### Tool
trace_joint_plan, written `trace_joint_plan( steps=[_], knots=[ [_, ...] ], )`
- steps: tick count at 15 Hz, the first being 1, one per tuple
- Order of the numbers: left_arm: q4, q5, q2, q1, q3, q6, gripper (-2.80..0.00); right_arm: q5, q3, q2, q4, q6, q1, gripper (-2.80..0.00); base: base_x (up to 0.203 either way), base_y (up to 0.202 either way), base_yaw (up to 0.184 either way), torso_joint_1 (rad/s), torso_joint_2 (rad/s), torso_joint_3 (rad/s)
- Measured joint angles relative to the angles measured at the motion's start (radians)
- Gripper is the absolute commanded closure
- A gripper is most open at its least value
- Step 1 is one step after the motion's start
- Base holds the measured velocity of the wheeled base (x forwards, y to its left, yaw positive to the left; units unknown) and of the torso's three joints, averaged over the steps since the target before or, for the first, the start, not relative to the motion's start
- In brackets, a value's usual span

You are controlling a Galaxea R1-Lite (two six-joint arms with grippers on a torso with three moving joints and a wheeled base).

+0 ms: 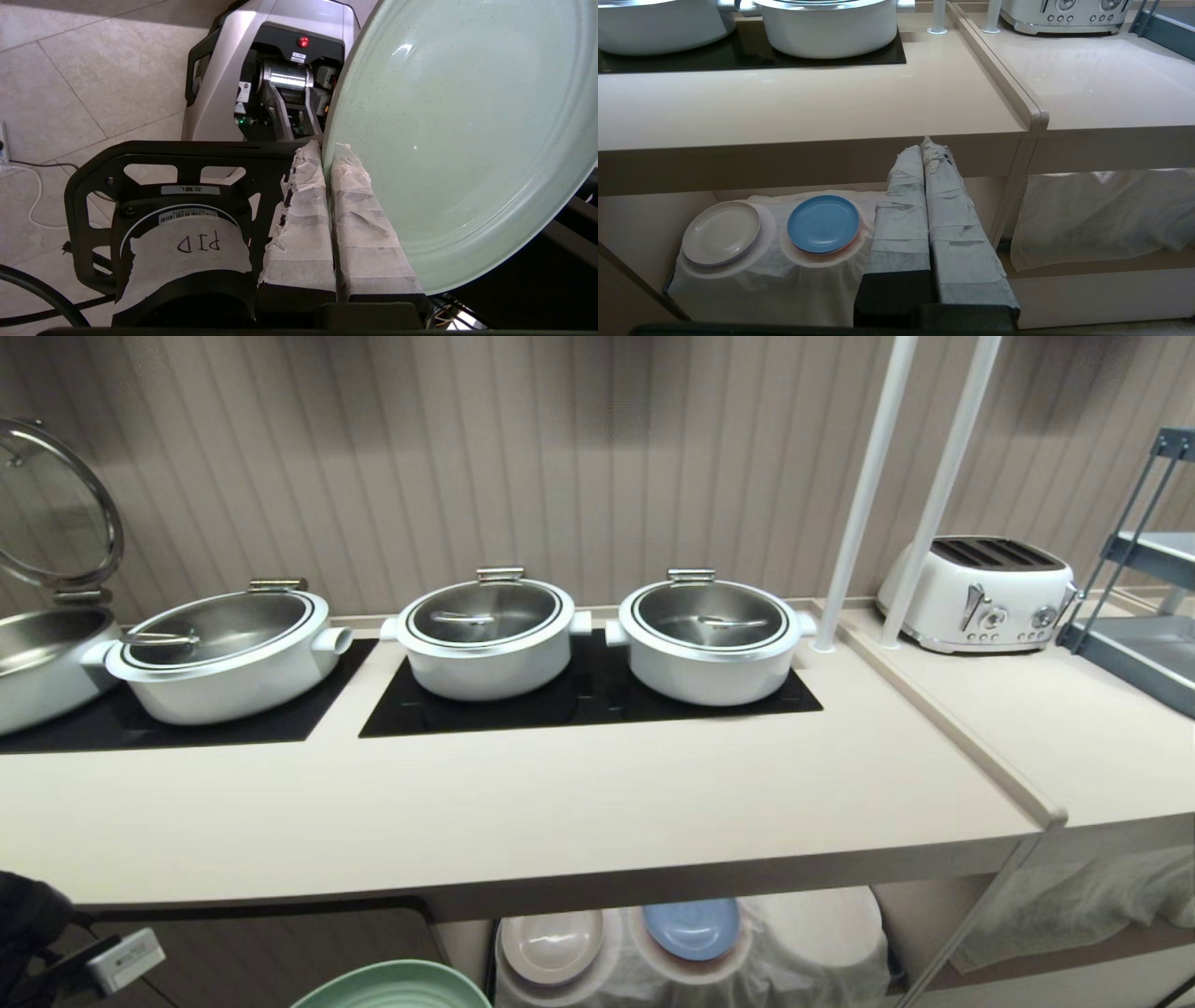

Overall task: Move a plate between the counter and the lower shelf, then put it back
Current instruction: Put the plate in the cupboard

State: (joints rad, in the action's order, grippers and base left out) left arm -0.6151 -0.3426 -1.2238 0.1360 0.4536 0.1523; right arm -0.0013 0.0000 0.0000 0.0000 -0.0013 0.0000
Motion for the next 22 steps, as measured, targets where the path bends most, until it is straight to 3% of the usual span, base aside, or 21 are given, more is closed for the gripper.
trace_joint_plan(
  steps=[12,22],
  knots=[
    [0.002,-0.002,-0.064,0.001,0.072,0.000,0.00,0.000,0.000,0.000,0.000,0.000,0.000,0.00,0.000,0.000,0.000,0.000,0.00,0.000],
    [-0.001,-0.005,-0.080,0.003,0.061,0.000,0.00,0.000,0.000,0.000,0.000,0.000,0.000,0.00,0.000,0.000,0.000,0.000,0.00,0.000]
  ],
)
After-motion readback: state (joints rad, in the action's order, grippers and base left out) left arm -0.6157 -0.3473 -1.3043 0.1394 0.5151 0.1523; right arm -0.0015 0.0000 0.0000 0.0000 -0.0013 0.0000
